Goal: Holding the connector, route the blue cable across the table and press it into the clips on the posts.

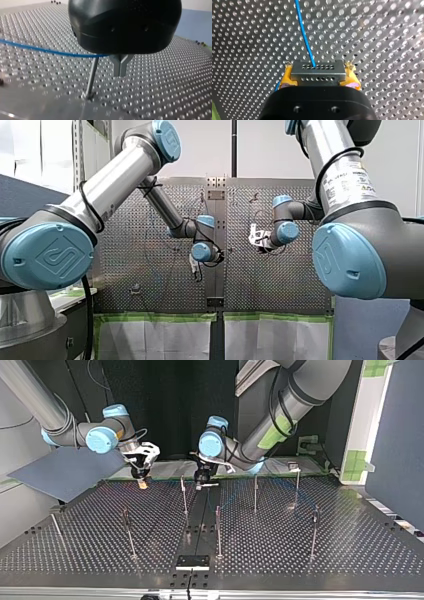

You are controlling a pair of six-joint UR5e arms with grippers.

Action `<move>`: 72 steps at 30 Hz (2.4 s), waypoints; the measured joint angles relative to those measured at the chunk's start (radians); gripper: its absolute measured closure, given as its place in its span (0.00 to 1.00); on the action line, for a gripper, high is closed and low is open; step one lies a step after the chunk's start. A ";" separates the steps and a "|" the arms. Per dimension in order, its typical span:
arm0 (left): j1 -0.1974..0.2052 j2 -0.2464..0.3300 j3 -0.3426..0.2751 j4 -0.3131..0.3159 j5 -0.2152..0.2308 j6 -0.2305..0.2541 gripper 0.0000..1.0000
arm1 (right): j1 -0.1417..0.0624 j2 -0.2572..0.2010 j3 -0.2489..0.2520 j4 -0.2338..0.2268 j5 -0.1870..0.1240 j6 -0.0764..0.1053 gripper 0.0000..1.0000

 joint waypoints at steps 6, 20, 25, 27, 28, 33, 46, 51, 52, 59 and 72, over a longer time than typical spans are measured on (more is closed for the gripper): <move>0.015 -0.005 0.050 -0.040 -0.002 0.004 1.00 | -0.013 0.005 -0.019 -0.001 -0.005 0.001 1.00; 0.003 -0.005 0.066 -0.137 -0.008 0.020 0.00 | -0.044 0.007 -0.027 -0.025 -0.036 -0.010 1.00; -0.001 0.000 0.066 -0.182 -0.004 0.029 0.00 | -0.048 0.009 -0.029 -0.038 -0.080 -0.011 1.00; -0.004 0.008 0.066 -0.200 -0.010 0.038 0.00 | -0.050 0.011 -0.031 -0.041 -0.093 -0.010 1.00; -0.005 0.013 0.066 -0.208 -0.015 0.043 0.00 | -0.052 0.012 -0.034 -0.042 -0.102 -0.010 1.00; -0.022 0.050 0.060 -0.248 -0.053 0.059 0.00 | -0.058 0.015 -0.041 -0.041 -0.123 -0.008 1.00; -0.080 0.095 0.031 -0.270 -0.086 0.082 0.00 | -0.064 0.017 -0.042 -0.038 -0.128 -0.008 1.00; -0.106 0.102 0.021 -0.279 -0.110 0.099 0.00 | -0.064 0.017 -0.042 -0.036 -0.128 -0.008 1.00; -0.112 0.104 0.019 -0.278 -0.114 0.101 0.00 | -0.065 0.017 -0.042 -0.036 -0.128 -0.008 1.00; -0.166 0.108 0.011 -0.243 -0.155 0.100 0.00 | -0.075 0.017 -0.042 -0.029 -0.128 -0.011 1.00; -0.289 0.043 0.086 -0.154 -0.262 0.045 0.00 | -0.100 0.016 -0.043 -0.006 -0.128 -0.027 1.00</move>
